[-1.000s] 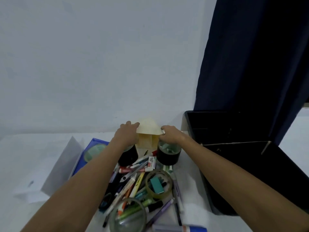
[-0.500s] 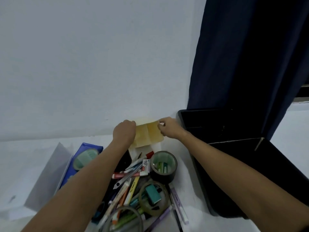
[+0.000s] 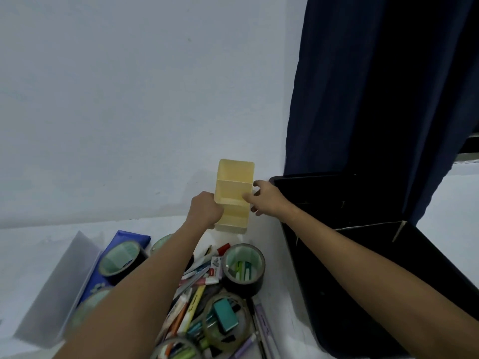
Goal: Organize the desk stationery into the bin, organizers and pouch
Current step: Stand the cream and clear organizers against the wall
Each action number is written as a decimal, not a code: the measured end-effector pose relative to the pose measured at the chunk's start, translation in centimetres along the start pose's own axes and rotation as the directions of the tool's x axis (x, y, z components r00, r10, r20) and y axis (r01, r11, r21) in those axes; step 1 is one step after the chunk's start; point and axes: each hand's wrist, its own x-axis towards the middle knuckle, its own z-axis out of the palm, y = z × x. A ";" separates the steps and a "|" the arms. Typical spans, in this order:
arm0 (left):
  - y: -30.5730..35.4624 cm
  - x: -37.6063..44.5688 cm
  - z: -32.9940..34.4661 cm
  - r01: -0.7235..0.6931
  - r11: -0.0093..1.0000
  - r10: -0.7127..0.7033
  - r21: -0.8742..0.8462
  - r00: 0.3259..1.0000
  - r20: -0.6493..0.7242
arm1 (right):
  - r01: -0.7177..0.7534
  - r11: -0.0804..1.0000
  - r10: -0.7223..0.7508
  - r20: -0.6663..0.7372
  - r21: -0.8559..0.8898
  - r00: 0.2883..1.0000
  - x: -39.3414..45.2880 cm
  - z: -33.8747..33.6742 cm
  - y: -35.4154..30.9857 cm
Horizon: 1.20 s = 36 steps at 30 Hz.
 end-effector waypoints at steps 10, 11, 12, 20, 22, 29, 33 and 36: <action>0.0 -0.4 1.8 0.104 0.994 -0.102 -0.030 0.993 0.051 | 0.107 0.988 -0.113 -0.051 -0.109 0.992 0.3 0.5 1.6; -0.1 -0.4 1.9 0.112 0.993 -0.111 -0.027 0.993 0.052 | 0.112 0.988 -0.118 -0.054 -0.107 0.992 0.4 0.5 1.8; 0.0 -0.4 2.0 0.119 0.993 -0.118 -0.025 0.992 0.053 | 0.113 0.988 -0.119 -0.061 -0.105 0.991 0.5 0.6 1.9; -0.3 0.5 2.5 0.124 0.992 -0.124 -0.004 0.991 0.050 | 0.107 0.989 -0.119 -0.114 -0.103 0.986 1.5 1.1 2.5; -0.5 0.6 2.6 0.106 0.994 -0.106 -0.003 0.994 0.039 | 0.096 0.990 -0.108 -0.115 -0.106 0.987 1.8 1.2 2.6; -1.0 0.6 2.7 0.065 0.998 -0.065 0.017 0.998 0.013 | 0.103 0.989 -0.121 -0.162 -0.110 0.979 2.4 1.0 2.4; -0.7 0.2 1.3 0.079 0.997 -0.079 0.009 0.997 0.020 | 0.165 0.946 -0.224 -0.193 -0.280 0.955 2.5 1.9 1.3; -1.1 0.1 -1.5 0.031 0.998 -0.027 0.063 0.998 -0.051 | 0.292 0.910 -0.339 -0.123 -0.295 0.933 2.5 2.9 -1.0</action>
